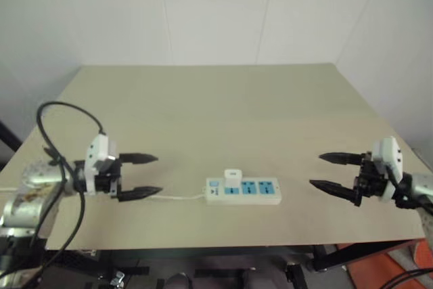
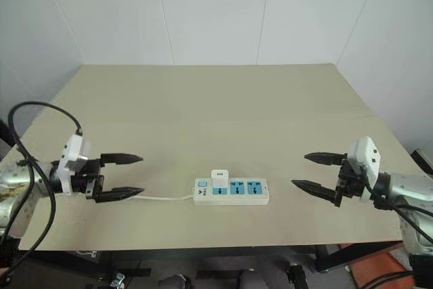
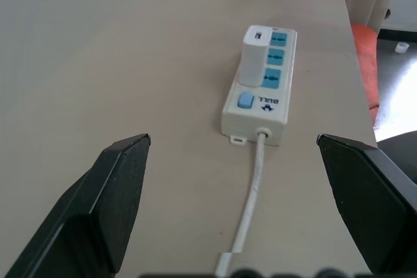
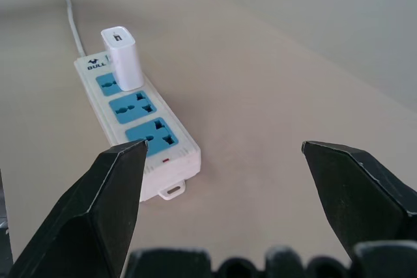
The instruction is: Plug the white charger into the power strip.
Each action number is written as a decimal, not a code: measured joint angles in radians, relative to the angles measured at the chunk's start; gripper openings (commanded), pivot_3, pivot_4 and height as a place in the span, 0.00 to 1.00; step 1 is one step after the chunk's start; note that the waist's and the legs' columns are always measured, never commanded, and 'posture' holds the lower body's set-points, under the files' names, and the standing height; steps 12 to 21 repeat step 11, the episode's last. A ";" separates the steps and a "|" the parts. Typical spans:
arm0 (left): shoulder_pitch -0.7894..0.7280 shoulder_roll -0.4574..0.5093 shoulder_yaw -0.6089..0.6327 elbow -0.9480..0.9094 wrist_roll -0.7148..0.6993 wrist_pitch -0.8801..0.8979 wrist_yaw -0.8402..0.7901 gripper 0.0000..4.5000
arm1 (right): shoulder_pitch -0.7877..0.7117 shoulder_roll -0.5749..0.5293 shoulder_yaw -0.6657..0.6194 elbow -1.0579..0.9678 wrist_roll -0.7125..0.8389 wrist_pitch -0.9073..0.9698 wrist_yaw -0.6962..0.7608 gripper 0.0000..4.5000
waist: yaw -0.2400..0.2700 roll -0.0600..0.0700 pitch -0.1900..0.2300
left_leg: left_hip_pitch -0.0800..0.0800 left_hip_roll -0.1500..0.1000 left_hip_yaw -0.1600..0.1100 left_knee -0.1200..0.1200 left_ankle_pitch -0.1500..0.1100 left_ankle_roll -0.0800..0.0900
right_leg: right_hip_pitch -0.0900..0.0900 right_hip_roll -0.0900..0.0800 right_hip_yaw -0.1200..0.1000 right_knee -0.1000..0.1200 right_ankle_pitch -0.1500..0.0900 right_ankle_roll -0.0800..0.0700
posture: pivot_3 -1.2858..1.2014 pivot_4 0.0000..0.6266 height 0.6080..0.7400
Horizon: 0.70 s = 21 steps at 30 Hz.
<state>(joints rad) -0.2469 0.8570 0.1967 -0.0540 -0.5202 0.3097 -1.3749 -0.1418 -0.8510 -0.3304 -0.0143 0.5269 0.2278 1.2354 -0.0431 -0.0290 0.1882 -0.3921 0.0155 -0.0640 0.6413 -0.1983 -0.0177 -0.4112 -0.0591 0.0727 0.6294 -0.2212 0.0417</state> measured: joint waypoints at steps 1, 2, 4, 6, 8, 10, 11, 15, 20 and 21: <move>0.000 0.000 0.000 -0.008 -0.003 0.000 0.005 1.00 | 0.005 0.000 -0.002 -0.009 0.004 0.001 -0.004 1.00 | 0.000 0.000 0.000 | 0.000 0.000 0.000 0.000 0.000 0.000 | 0.000 0.000 0.000 0.000 0.000 0.000 | 0.52 0.24 1.00; 0.000 0.000 0.000 -0.018 -0.010 0.000 0.011 1.00 | 0.010 0.000 -0.003 -0.022 0.006 0.002 -0.009 1.00 | 0.000 0.000 0.000 | 0.000 0.000 0.000 0.000 0.000 0.000 | 0.000 0.000 0.000 0.000 0.000 0.000 | 0.52 0.24 1.00; 0.000 -0.001 0.000 -0.024 -0.016 0.000 0.012 1.00 | 0.018 -0.001 -0.003 -0.041 0.006 0.005 -0.019 1.00 | 0.000 0.000 0.000 | 0.000 0.000 0.000 0.000 0.000 0.000 | 0.000 0.000 0.000 0.000 0.000 0.000 | 0.52 0.24 1.00; 0.000 -0.001 -0.002 -0.024 -0.021 0.000 0.011 1.00 | 0.035 -0.004 -0.004 -0.059 0.006 0.017 -0.025 1.00 | 0.000 0.000 0.000 | -0.002 0.000 0.001 0.000 0.000 0.000 | -0.002 0.000 0.000 0.000 0.000 0.000 | 0.52 0.24 1.00; -0.002 -0.001 -0.003 -0.024 -0.025 0.000 0.011 1.00 | 0.044 -0.004 -0.004 -0.066 0.006 0.023 -0.035 1.00 | 0.000 0.000 0.000 | -0.006 0.000 0.001 0.000 0.000 0.000 | -0.007 0.000 0.000 0.001 0.002 0.002 | 0.52 0.24 1.00; -0.006 -0.001 -0.006 -0.024 -0.030 0.000 0.011 1.00 | 0.058 -0.004 -0.006 -0.077 0.006 0.026 -0.041 1.00 | 0.000 0.000 0.000 | -0.009 0.000 0.001 0.000 0.000 0.000 | -0.010 0.000 0.000 0.002 0.002 0.003 | 0.52 0.24 1.00; -0.011 -0.001 -0.008 -0.024 -0.031 0.000 0.011 1.00 | 0.066 -0.005 -0.007 -0.082 0.006 0.028 -0.042 1.00 | 0.001 0.000 0.000 | -0.009 0.000 0.001 0.000 0.000 0.000 | -0.010 0.000 0.000 0.002 0.002 0.003 | 0.52 0.24 1.00; -0.011 -0.001 -0.008 -0.024 -0.031 0.000 0.011 1.00 | 0.066 -0.005 -0.007 -0.082 0.006 0.028 -0.042 1.00 | 0.001 0.000 0.000 | -0.009 0.000 0.001 0.000 0.000 0.000 | -0.010 0.000 0.000 0.002 0.002 0.003 | 0.52 0.24 1.00; -0.011 -0.001 -0.008 -0.024 -0.031 0.000 0.011 1.00 | 0.066 -0.005 -0.007 -0.082 0.006 0.028 -0.042 1.00 | 0.001 0.000 0.000 | -0.009 0.000 0.001 0.000 0.000 0.000 | -0.010 0.000 0.000 0.002 0.002 0.003 | 0.52 0.24 1.00; -0.011 -0.001 -0.008 -0.024 -0.031 0.000 0.011 1.00 | 0.066 -0.005 -0.007 -0.082 0.006 0.028 -0.042 1.00 | 0.001 0.000 0.000 | -0.009 0.000 0.001 0.000 0.000 0.000 | -0.010 0.000 0.000 0.002 0.002 0.003 | 0.52 0.24 1.00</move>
